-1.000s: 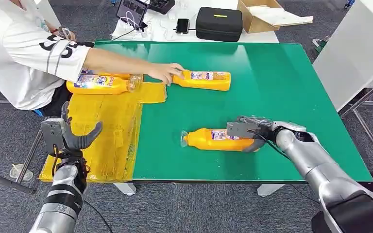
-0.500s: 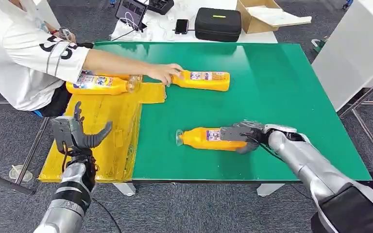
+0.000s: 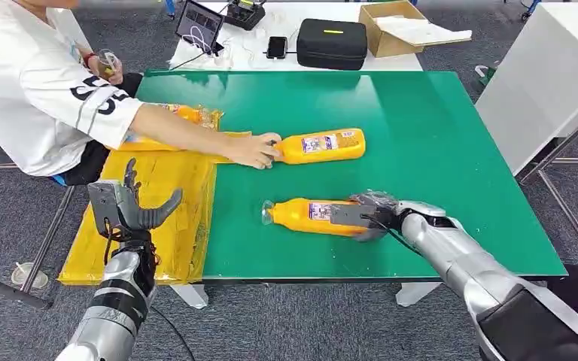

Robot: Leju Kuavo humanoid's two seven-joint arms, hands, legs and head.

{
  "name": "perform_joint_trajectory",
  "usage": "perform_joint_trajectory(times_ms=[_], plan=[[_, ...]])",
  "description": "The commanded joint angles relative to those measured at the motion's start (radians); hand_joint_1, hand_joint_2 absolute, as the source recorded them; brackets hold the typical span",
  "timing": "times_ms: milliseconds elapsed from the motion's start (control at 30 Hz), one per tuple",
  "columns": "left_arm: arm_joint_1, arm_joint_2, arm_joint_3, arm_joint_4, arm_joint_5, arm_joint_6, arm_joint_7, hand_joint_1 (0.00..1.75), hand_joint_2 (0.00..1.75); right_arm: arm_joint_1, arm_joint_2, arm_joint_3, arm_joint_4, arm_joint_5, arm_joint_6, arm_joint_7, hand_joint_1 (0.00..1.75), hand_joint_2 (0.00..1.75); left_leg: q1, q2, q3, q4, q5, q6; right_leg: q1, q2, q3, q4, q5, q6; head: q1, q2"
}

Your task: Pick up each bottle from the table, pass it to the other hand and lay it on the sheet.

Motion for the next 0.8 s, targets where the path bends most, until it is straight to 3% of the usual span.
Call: perform_joint_trajectory(times_ms=[33, 133, 267, 433, 500, 567, 700, 800], plan=[[-0.003, 0.012, 0.014, 0.009, 0.049, -0.045, 0.004, 0.0, 1.75, 0.207, 0.024, -0.224, -0.202, -0.073, -0.286, -0.116, 1.75, 1.75, 0.001, -0.002, 0.001, -0.002, 0.001, 0.001, 0.001, -0.004, 0.002, -0.003, 0.0, -0.001, 0.0, 0.0], [0.045, 0.01, 0.053, -0.066, 0.106, -0.106, 0.017, 0.0, 1.75, 0.393, 0.171, -0.495, -0.54, 0.047, -0.55, -0.17, 1.75, 1.75, 0.001, 0.001, 0.003, -0.004, 0.001, 0.001, 0.002, 0.0, 0.004, -0.005, 0.001, -0.002, 0.0, 0.0], [0.059, 0.007, 0.053, -0.096, 0.114, -0.113, 0.032, 0.0, 1.75, 0.43, 0.199, -0.558, -0.63, 0.09, -0.519, -0.133, 1.75, 1.75, 0.0, 0.004, -0.005, -0.001, -0.002, 0.0, 0.001, 0.003, -0.005, 0.002, -0.002, -0.003, -0.002, 0.0], [0.054, 0.006, 0.05, -0.086, 0.113, -0.11, 0.032, 0.0, 1.75, 0.424, 0.201, -0.577, -0.606, 0.096, -0.507, -0.154, 1.75, 1.75, 0.0, -0.008, -0.014, 0.0, 0.002, 0.001, 0.001, -0.009, -0.009, 0.001, -0.003, -0.001, -0.001, 0.0], [0.068, 0.002, 0.058, -0.114, 0.151, -0.136, 0.039, 0.0, 1.75, 0.473, 0.282, -0.686, -0.678, 0.076, -0.652, -0.274, 1.75, 1.75, -0.001, -0.007, -0.012, 0.0, 0.0, 0.003, 0.0, -0.009, -0.007, 0.001, -0.004, -0.001, 0.0, 0.0], [0.083, -0.005, 0.052, -0.158, 0.16, -0.135, 0.039, 0.0, 1.75, 0.529, 0.318, -0.723, -0.789, 0.056, -0.711, -0.314, 1.75, 1.75, -0.001, -0.006, -0.016, 0.0, 0.001, 0.001, -0.001, -0.007, -0.011, 0.001, -0.003, -0.001, 0.0, 0.0], [0.096, -0.021, 0.044, -0.229, 0.193, -0.093, 0.05, 0.0, 1.75, 0.609, 0.354, -0.761, -0.919, 0.027, -0.784, -0.381, 1.75, 1.75, -0.001, -0.009, -0.016, 0.0, 0.0, 0.001, -0.001, -0.011, -0.01, 0.002, -0.005, -0.002, -0.001, 0.0], [0.093, -0.016, 0.035, -0.22, 0.211, -0.079, 0.053, 0.0, 1.75, 0.615, 0.363, -0.77, -0.903, 0.019, -0.812, -0.425, 1.75, 1.75, -0.001, -0.009, -0.017, 0.0, 0.0, 0.001, -0.001, -0.011, -0.012, 0.002, -0.005, -0.002, 0.0, 0.0]])
